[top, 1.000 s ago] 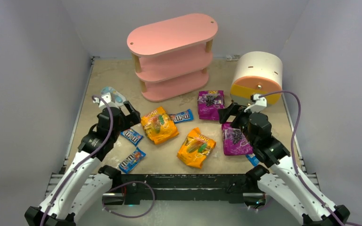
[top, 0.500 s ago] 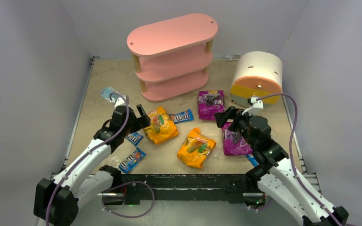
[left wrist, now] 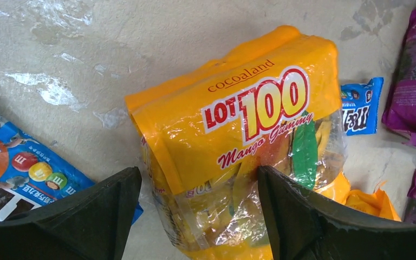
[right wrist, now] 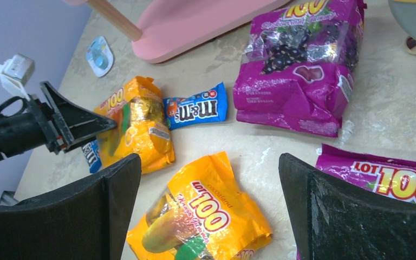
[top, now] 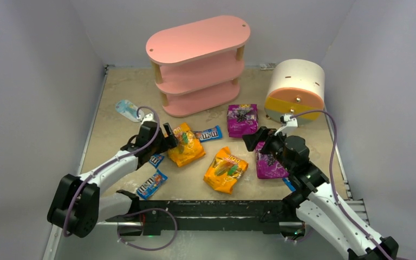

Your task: Place and organize the candy bags onto the shelf

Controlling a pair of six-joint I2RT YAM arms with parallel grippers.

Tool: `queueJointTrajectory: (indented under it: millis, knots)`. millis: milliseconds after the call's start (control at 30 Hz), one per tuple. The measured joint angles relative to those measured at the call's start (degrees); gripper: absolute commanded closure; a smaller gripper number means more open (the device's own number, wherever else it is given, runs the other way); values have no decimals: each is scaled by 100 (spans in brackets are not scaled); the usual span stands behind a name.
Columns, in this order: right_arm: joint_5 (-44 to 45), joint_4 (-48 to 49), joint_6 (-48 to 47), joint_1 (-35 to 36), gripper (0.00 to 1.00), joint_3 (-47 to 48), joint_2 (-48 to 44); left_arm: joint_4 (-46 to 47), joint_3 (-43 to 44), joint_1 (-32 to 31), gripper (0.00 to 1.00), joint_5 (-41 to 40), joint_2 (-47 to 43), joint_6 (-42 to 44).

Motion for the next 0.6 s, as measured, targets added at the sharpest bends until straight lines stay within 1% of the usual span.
queueJointTrajectory:
  millis: [133, 200, 267, 467, 500, 600]
  knots:
    - [-103, 149, -7, 0, 2, 0, 2, 304, -162, 0, 26, -28, 74, -105]
    - [-166, 223, -4, 0, 2, 0, 7, 468, -216, 0, 33, -26, 122, -144]
    - [-251, 278, -7, 0, 2, 0, 13, 664, -260, 0, 47, -2, 203, -177]
    - [-699, 584, -24, 0, 2, -190, 118, 1303, -326, 4, 94, 229, 348, -345]
    - [-798, 605, -33, 0, 2, -195, 166, 1379, -310, 4, 100, 304, 334, -358]
    - [-1025, 723, -42, 0, 2, -195, 361, 1440, -284, -7, 100, 468, 223, -380]
